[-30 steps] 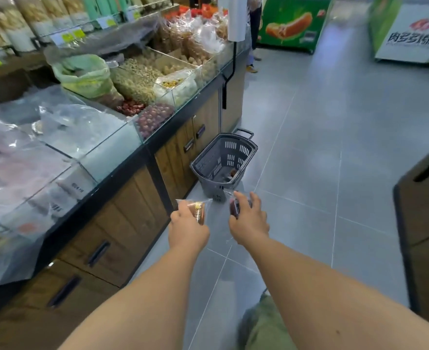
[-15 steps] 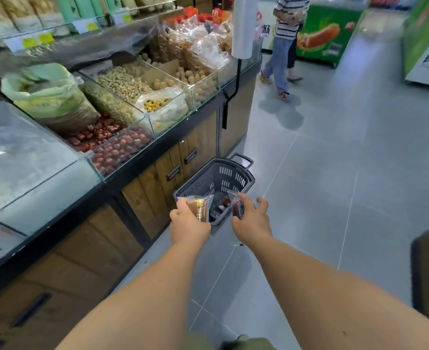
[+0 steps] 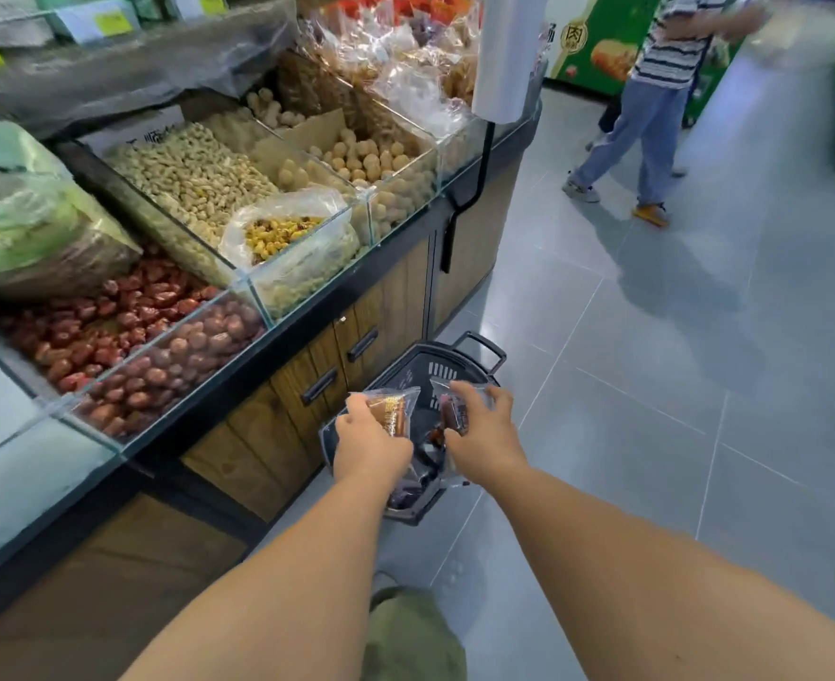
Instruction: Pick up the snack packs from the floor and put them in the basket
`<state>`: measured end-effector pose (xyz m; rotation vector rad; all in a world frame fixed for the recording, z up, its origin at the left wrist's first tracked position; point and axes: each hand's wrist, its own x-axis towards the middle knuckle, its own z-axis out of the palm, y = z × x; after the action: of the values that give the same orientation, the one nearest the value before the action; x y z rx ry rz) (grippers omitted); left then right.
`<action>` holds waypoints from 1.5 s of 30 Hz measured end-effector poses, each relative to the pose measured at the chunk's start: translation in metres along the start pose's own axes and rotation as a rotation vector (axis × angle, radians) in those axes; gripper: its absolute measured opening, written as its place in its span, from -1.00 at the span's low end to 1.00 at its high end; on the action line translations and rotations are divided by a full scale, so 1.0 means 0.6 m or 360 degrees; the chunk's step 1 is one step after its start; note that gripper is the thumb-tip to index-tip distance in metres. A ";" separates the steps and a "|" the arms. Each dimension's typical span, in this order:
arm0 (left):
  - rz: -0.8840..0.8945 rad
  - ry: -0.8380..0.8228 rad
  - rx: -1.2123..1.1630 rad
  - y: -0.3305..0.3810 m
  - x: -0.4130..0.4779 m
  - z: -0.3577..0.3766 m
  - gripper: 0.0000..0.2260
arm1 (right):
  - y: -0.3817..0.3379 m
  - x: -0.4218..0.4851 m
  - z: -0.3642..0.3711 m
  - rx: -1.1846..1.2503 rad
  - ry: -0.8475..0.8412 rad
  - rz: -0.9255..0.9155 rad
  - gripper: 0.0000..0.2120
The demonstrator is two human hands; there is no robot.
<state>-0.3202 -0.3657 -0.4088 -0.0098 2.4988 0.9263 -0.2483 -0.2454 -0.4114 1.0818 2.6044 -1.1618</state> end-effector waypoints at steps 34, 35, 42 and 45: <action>-0.0978 0.0433 -0.0186 0.082 0.316 0.116 -0.41 | -0.037 0.508 0.033 -0.0415 -0.1109 -0.0400 -0.49; -0.0997 0.0419 -0.0197 0.072 0.320 0.129 -0.42 | -0.026 0.513 0.042 -0.0416 -0.1110 -0.0391 -0.49; -0.1113 0.0277 -0.0227 -0.039 0.380 0.238 -0.38 | 0.076 0.565 0.164 -0.0461 -0.1192 -0.0261 -0.48; -0.1127 0.0205 -0.0269 -0.103 0.411 0.289 -0.38 | 0.125 0.588 0.227 -0.0446 -0.1165 -0.0245 -0.49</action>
<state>-0.4551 -0.2684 -0.6678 -0.9643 2.2405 0.8272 -0.4893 -0.1031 -0.6765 0.3101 2.1802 -0.9355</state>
